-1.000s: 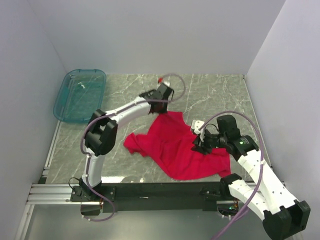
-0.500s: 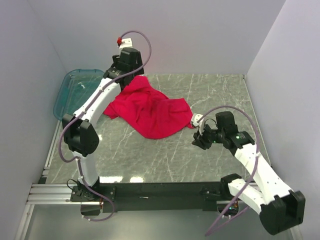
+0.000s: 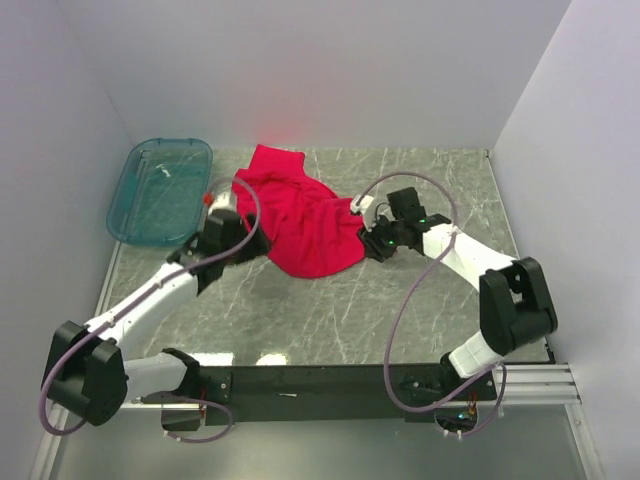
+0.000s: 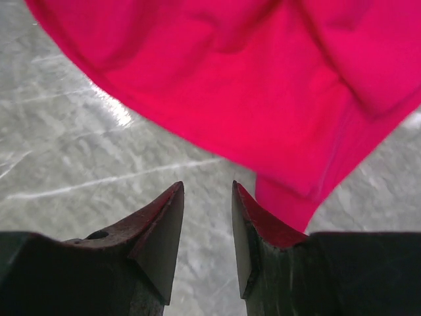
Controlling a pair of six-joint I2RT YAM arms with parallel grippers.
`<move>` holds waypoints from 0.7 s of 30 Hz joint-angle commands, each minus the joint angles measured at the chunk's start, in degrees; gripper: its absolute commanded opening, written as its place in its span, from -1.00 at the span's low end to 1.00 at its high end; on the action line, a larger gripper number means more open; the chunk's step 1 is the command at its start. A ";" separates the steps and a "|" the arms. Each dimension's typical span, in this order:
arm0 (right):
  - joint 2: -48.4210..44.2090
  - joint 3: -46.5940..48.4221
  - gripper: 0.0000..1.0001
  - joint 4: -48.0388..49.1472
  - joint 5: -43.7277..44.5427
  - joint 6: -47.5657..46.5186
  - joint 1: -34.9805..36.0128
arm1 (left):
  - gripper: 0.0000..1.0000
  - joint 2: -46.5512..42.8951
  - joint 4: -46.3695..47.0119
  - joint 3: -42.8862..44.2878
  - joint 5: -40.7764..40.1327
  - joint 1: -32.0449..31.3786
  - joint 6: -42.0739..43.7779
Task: Fold and stack the t-shirts
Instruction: Flatten the tshirt out
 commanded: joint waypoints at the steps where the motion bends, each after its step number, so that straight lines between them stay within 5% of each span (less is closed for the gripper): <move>1: 2.44 2.83 -0.14 2.60 3.83 -2.33 1.54 | 0.48 -3.06 6.50 -9.26 2.02 -0.35 -15.39; 9: 5.69 0.55 -0.13 -1.62 8.13 -30.72 7.43 | 0.57 2.80 8.26 -10.61 -3.51 -0.26 -26.21; 17: 11.23 0.64 -0.15 3.29 14.90 -32.15 9.89 | 0.57 17.48 7.31 -2.25 -6.32 0.36 -29.73; 21: 12.56 0.64 -0.38 4.27 16.23 -31.18 10.16 | 0.41 24.25 5.27 3.20 -6.24 0.71 -29.38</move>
